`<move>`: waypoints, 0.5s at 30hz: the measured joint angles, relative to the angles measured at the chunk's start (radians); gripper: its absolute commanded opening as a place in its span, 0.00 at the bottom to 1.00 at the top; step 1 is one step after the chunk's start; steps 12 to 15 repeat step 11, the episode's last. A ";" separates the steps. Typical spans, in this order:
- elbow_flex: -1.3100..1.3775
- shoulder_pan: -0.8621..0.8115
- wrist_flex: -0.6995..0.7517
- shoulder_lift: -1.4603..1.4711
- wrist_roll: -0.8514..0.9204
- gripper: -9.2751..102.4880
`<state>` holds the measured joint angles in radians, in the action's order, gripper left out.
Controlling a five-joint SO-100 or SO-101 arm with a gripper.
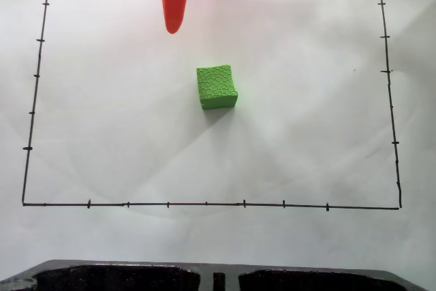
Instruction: Grasp the colored block, Place it on the black dot, and then return the arm to the default position.
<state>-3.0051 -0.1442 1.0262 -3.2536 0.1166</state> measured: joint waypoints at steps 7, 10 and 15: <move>-0.002 -0.003 -0.006 0.000 -0.023 0.08; -0.002 -0.003 -0.006 0.000 -0.023 0.08; -0.002 -0.003 -0.006 0.000 -0.023 0.08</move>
